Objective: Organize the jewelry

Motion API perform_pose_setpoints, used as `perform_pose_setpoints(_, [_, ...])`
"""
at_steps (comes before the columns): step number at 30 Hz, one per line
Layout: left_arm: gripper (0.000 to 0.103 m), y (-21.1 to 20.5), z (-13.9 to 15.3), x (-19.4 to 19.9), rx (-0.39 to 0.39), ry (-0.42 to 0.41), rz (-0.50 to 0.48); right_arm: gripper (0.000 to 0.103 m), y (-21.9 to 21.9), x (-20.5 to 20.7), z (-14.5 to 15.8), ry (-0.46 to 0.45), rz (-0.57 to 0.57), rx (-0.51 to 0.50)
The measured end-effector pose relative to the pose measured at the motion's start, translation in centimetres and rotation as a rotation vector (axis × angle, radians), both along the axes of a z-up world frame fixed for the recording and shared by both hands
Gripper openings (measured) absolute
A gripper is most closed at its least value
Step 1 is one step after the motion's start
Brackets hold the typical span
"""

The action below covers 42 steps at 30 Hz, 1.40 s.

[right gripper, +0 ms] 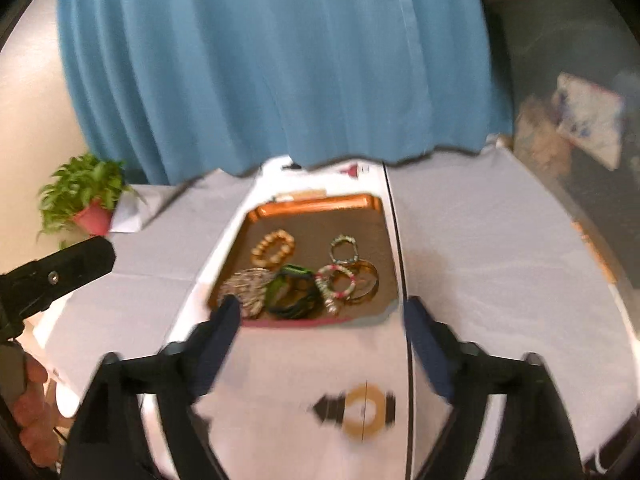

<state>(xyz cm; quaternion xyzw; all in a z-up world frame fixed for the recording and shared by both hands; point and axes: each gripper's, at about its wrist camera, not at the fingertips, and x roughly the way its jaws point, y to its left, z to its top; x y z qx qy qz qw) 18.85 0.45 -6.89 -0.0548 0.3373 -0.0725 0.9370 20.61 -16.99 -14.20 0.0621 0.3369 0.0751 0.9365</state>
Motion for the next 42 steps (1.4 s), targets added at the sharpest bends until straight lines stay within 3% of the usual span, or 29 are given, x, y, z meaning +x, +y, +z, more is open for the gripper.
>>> perform_pose_setpoints(6, [0.103,-1.9,2.8,-9.0,0.062,0.017,-0.024,0.095,2.2,-9.9,5.5,-0.057,0.052,-0.058])
perform_pose_setpoints(9, [0.103,-3.2,3.0,-12.5,0.113,-0.012,-0.059,0.095,3.0,-13.8,6.5,-0.035,0.077,-0.068])
perform_pose_setpoints(12, [0.103,-4.1,3.2,-15.5,0.167,-0.004,-0.017,0.095,3.7,-17.2,7.3,-0.021,0.088,-0.04])
perform_pose_setpoints(15, [0.103,-4.0,3.7,-17.0,0.144,0.013,-0.014,0.095,4.0,-19.8,8.0,-0.007,0.046,-0.065])
perform_pose_setpoints(19, [0.103,-3.4,4.5,-18.7,0.119,0.011,0.021,0.095,3.7,-21.4,8.9,0.024,0.022,-0.025])
perform_pose_setpoints(23, [0.103,-3.5,5.3,-20.2,0.145,-0.004,0.017,0.095,4.1,-22.2,9.9,0.033,0.009,-0.088])
perform_pose_setpoints(25, [0.102,-3.4,5.5,-20.7,0.147,-0.008,0.025,0.095,4.1,-22.5,10.1,0.03,0.021,-0.066])
perform_pose_setpoints(32, [0.103,-3.3,5.5,-21.1,0.176,0.001,0.079,0.095,4.5,-22.8,10.2,0.034,0.023,-0.059])
perform_pose_setpoints(42, [0.103,-3.0,5.3,-21.0,0.179,0.02,0.072,0.095,4.8,-22.4,10.1,0.053,0.034,-0.056])
